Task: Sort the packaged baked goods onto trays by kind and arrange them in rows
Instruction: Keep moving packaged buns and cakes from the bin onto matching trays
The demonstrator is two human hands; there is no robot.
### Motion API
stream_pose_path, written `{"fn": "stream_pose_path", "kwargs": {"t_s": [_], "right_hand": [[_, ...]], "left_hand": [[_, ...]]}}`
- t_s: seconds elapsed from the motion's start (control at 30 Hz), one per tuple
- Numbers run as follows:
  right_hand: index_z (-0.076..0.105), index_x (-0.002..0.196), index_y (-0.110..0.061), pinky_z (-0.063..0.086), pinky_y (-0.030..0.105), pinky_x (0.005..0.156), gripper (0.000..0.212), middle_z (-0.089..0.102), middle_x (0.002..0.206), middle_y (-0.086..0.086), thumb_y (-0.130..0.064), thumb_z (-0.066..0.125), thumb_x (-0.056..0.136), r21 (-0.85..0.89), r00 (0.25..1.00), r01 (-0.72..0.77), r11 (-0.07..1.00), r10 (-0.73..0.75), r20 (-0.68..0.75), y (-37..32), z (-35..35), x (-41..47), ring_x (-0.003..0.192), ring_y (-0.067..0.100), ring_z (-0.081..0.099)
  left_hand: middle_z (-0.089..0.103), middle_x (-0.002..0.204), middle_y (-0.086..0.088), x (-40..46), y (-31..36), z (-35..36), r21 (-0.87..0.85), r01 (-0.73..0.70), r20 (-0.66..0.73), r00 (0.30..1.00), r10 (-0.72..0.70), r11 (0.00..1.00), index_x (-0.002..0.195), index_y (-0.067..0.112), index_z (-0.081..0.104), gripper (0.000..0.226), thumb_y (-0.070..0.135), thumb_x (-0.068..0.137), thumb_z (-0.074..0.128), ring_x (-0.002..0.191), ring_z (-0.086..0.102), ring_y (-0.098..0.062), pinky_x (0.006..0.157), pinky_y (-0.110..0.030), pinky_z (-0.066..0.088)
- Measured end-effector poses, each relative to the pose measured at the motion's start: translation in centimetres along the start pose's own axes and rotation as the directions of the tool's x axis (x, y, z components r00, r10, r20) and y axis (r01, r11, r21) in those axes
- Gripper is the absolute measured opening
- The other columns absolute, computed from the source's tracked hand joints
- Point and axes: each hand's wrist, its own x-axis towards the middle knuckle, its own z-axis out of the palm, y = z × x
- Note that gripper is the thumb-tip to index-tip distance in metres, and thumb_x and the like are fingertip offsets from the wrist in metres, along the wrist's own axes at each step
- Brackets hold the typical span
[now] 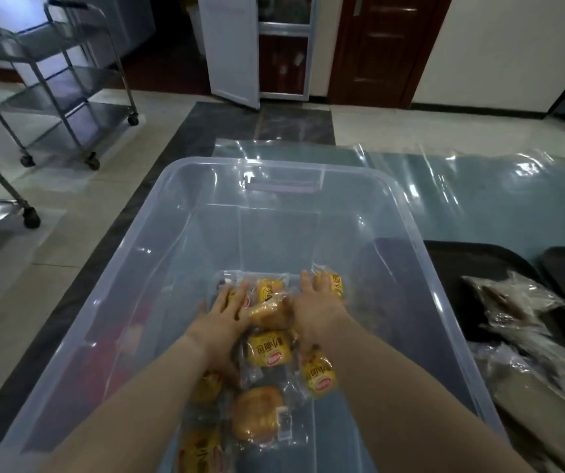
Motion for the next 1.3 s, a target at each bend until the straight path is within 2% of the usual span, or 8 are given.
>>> {"fn": "stream_pose_path", "kwargs": {"t_s": [0.1, 0.17, 0.37, 0.6, 0.7, 0.97, 1.2, 1.3], "right_hand": [[0.041, 0.140, -0.020, 0.026, 0.058, 0.111, 0.094, 0.028, 0.150, 0.014, -0.038, 0.088, 0.060, -0.014, 0.999, 0.026, 1.000, -0.026, -0.042, 0.3, 0.5, 0.5, 0.142, 0.044, 0.004], [0.048, 0.134, -0.016, 0.029, 0.052, 0.111, 0.083, 0.039, 0.142, 0.013, -0.036, 0.086, 0.063, -0.008, 0.997, 0.016, 1.000, -0.017, -0.074, 0.3, 1.0, 0.6, 0.139, 0.041, 0.012], [0.042, 0.134, -0.018, 0.038, 0.049, 0.105, 0.067, 0.042, 0.134, 0.012, -0.029, 0.074, 0.077, 0.105, 0.987, 0.034, 0.994, -0.017, -0.161, 0.6, 1.8, 0.3, 0.135, 0.037, 0.019], [0.052, 0.132, -0.015, 0.034, 0.042, 0.108, 0.047, 0.045, 0.135, 0.011, -0.027, 0.060, 0.087, 0.099, 0.957, -0.011, 0.995, 0.039, -0.287, 0.7, 2.6, 0.0, 0.131, 0.033, 0.028], [0.054, 0.130, -0.016, 0.035, 0.039, 0.107, 0.045, 0.048, 0.133, 0.008, -0.027, 0.060, 0.087, 0.166, 0.953, -0.034, 0.986, 0.082, -0.293, 0.7, 2.2, -0.1, 0.130, 0.030, 0.030], [0.066, 0.111, -0.017, 0.043, 0.033, 0.099, 0.026, 0.063, 0.114, 0.007, -0.019, 0.053, 0.088, 0.466, 0.896, -0.024, 0.885, 0.226, -0.382, 0.6, -1.7, -2.1, 0.121, 0.025, 0.047], [0.053, 0.128, -0.032, 0.045, 0.033, 0.099, 0.043, 0.058, 0.125, 0.001, -0.027, 0.059, 0.085, 0.511, 0.790, 0.177, 0.841, 0.188, -0.583, 1.7, -9.6, -7.2, 0.130, 0.024, 0.042], [0.057, 0.123, -0.024, 0.050, 0.030, 0.089, 0.043, 0.063, 0.111, 0.002, -0.019, 0.065, 0.081, 0.615, 0.733, 0.272, 0.740, 0.255, -0.630, 2.6, -12.6, -10.9, 0.110, 0.021, 0.057]], "left_hand": [[-0.047, 0.142, 0.003, 0.3, 0.1, 1.1, -0.219, -0.015, -0.110, 0.994, -0.010, 0.976, 0.145, 0.047, -0.006, 0.121, 0.067, 0.057, 0.074, 0.131, -0.041, -0.029, 0.114, -0.059, 0.004], [-0.044, 0.146, 0.002, 0.5, 0.6, 1.8, -0.244, -0.016, -0.169, 0.985, -0.026, 0.970, 0.145, 0.049, -0.004, 0.114, 0.066, 0.061, 0.071, 0.131, -0.042, -0.029, 0.113, -0.062, 0.002], [-0.024, 0.156, 0.002, 0.3, 1.5, 2.2, -0.323, -0.049, -0.238, 0.971, -0.031, 0.945, 0.147, 0.045, 0.001, 0.093, 0.056, 0.078, 0.062, 0.139, -0.030, -0.029, 0.113, -0.062, 0.005], [0.028, 0.152, 0.006, -0.1, 1.7, 0.7, -0.422, -0.228, -0.441, 0.897, 0.021, 0.878, 0.145, 0.032, 0.031, 0.065, 0.025, 0.087, 0.060, 0.139, 0.027, -0.018, 0.109, -0.026, 0.026], [0.032, 0.151, 0.004, -0.4, 1.6, -0.6, -0.410, -0.190, -0.401, 0.916, 0.011, 0.892, 0.144, 0.033, 0.032, 0.063, 0.022, 0.087, 0.058, 0.134, 0.036, -0.019, 0.108, -0.028, 0.029], [0.028, 0.151, -0.001, -2.3, 1.3, -7.0, -0.258, -0.130, -0.429, 0.903, 0.007, 0.957, 0.145, 0.026, 0.031, 0.064, 0.017, 0.088, 0.058, 0.139, 0.024, -0.022, 0.110, -0.035, 0.029], [0.042, 0.142, -0.006, -7.7, 2.1, -15.0, -0.249, -0.148, -0.628, 0.777, -0.043, 0.957, 0.137, 0.022, 0.043, 0.055, 0.013, 0.086, 0.060, 0.132, 0.034, -0.028, 0.104, -0.043, 0.036], [0.047, 0.137, -0.006, -10.3, 3.9, -19.0, -0.284, -0.179, -0.690, 0.721, -0.071, 0.942, 0.142, 0.030, 0.037, 0.062, 0.013, 0.086, 0.059, 0.124, 0.044, -0.029, 0.099, -0.046, 0.041]]}}
